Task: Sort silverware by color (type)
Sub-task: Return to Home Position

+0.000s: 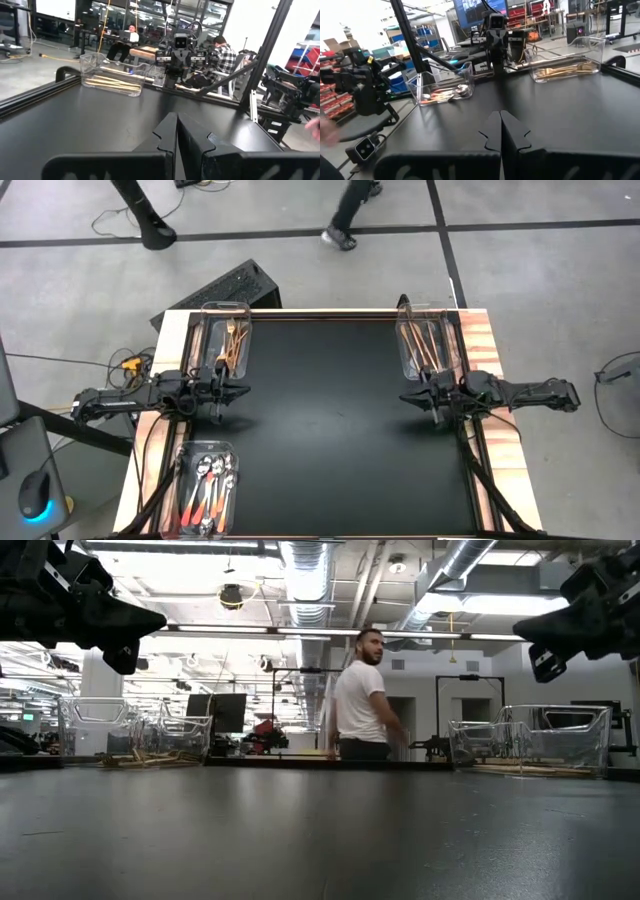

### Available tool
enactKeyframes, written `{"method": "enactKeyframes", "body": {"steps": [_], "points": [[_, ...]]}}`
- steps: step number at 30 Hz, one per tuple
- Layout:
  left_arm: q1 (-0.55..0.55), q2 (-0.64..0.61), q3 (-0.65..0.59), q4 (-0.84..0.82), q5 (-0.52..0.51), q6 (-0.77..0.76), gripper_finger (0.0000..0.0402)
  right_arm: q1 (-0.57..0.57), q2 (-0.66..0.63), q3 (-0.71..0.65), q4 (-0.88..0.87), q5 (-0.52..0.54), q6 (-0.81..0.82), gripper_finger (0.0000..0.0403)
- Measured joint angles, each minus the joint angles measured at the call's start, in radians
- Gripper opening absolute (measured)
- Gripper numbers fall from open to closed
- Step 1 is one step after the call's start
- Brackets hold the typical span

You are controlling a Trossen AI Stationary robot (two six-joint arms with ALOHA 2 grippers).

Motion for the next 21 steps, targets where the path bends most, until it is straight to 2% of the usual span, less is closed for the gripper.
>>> {"method": "enactKeyframes", "body": {"steps": [21], "points": [[0.0,0.0,-0.001,-0.001,0.0,-0.001,0.0002,0.0,0.002,0.0,-0.024,0.004,-0.001,0.0011]]}}
